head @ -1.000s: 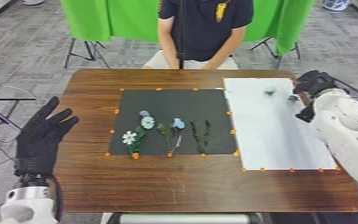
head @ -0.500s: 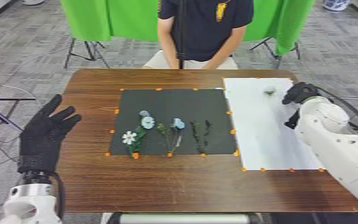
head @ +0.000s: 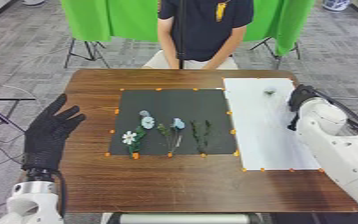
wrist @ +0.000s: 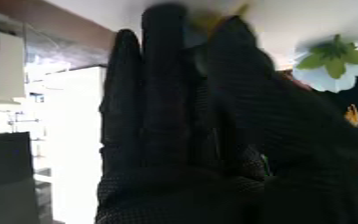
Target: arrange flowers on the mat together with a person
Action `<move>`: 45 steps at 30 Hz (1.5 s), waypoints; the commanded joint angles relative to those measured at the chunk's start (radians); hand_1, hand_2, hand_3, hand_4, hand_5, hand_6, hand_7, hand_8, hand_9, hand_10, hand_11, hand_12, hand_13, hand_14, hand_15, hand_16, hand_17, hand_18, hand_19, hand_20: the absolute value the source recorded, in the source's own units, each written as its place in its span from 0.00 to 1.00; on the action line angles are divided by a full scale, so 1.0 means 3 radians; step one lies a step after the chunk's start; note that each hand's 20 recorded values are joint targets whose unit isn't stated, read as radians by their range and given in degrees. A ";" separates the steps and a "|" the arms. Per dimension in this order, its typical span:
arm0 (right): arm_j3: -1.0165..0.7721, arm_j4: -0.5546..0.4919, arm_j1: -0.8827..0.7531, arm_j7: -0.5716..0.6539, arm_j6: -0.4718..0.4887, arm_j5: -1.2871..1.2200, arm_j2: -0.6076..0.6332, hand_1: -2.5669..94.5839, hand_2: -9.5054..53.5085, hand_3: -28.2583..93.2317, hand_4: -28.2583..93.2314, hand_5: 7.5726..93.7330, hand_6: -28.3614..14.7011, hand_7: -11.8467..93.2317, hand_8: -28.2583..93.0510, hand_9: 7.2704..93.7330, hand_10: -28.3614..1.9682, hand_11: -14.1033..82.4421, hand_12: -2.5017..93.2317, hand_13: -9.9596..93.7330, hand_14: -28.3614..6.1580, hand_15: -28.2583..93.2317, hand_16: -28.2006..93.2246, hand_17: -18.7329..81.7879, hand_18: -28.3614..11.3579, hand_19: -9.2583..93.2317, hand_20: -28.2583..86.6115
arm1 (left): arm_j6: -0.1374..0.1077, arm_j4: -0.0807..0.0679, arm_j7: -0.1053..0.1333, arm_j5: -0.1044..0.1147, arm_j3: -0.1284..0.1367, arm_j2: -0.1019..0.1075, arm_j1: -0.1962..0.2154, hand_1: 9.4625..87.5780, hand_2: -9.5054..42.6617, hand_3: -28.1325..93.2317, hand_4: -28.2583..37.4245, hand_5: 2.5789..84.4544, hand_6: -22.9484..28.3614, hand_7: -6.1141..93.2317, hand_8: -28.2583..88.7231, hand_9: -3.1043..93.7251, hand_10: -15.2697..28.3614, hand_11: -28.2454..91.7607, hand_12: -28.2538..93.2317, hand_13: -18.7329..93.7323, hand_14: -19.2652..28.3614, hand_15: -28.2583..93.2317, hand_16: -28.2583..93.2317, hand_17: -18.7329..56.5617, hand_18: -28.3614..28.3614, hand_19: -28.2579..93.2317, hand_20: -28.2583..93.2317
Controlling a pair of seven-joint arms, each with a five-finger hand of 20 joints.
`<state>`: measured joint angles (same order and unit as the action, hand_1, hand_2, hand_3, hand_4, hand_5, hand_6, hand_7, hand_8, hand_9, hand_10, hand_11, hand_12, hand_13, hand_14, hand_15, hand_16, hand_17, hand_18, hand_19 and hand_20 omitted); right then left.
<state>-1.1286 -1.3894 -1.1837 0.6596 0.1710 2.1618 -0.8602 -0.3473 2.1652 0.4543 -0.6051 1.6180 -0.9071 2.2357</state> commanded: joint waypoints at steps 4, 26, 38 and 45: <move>0.0044 -0.0092 -0.0388 -0.0105 -0.0276 -0.0046 -0.0021 0.74 0.00 0.77 0.00 0.86 0.69 0.34 0.24 0.83 0.67 0.21 0.33 0.86 0.96 0.41 0.52 0.64 0.85 1.00 0.11 | 0.0060 -0.0011 -0.0077 -0.0047 0.0032 -0.0083 0.0050 0.17 0.30 0.86 0.00 0.44 0.57 0.18 0.16 0.44 0.78 0.43 0.32 0.43 0.99 0.66 0.17 0.15 0.94 0.65 0.40; 0.0704 -0.1102 0.0104 -0.0849 -0.1008 0.0096 -0.0295 0.72 0.00 0.77 0.00 0.87 0.77 0.35 0.26 0.91 0.67 0.26 0.36 0.89 0.84 0.55 0.51 0.67 0.54 0.91 0.36 | -0.0051 0.0043 0.0011 0.0027 0.0067 -0.0006 0.0154 0.17 0.30 0.86 0.00 0.44 0.57 0.18 0.16 0.44 0.79 0.43 0.32 0.43 0.99 0.66 0.17 0.15 0.94 0.65 0.40; 0.1130 -0.0825 0.0112 -0.0916 -0.0722 0.0400 -0.0815 0.70 0.00 0.79 0.00 0.86 0.75 0.34 0.26 0.91 0.64 0.28 0.37 0.86 0.80 0.62 0.49 0.62 0.43 0.88 0.45 | 0.0006 0.0004 -0.0024 -0.0005 0.0017 -0.0024 0.0055 0.17 0.30 0.86 0.00 0.44 0.57 0.18 0.16 0.44 0.79 0.43 0.32 0.43 0.99 0.66 0.17 0.15 0.94 0.65 0.40; 0.1207 -0.0772 0.0035 -0.0807 -0.0664 0.0509 -0.0790 0.69 0.00 0.79 0.00 0.85 0.75 0.34 0.26 0.91 0.65 0.28 0.38 0.84 0.79 0.62 0.49 0.59 0.39 0.87 0.46 | 0.0025 -0.0006 -0.0039 -0.0020 0.0027 -0.0033 0.0042 0.17 0.30 0.86 0.00 0.44 0.57 0.18 0.16 0.44 0.79 0.43 0.32 0.43 0.99 0.66 0.17 0.15 0.94 0.65 0.40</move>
<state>-0.7885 -1.6310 -1.1394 0.3907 -0.0394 2.2815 -1.1068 -0.3507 2.1708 0.4557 -0.6049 1.6257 -0.9073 2.2472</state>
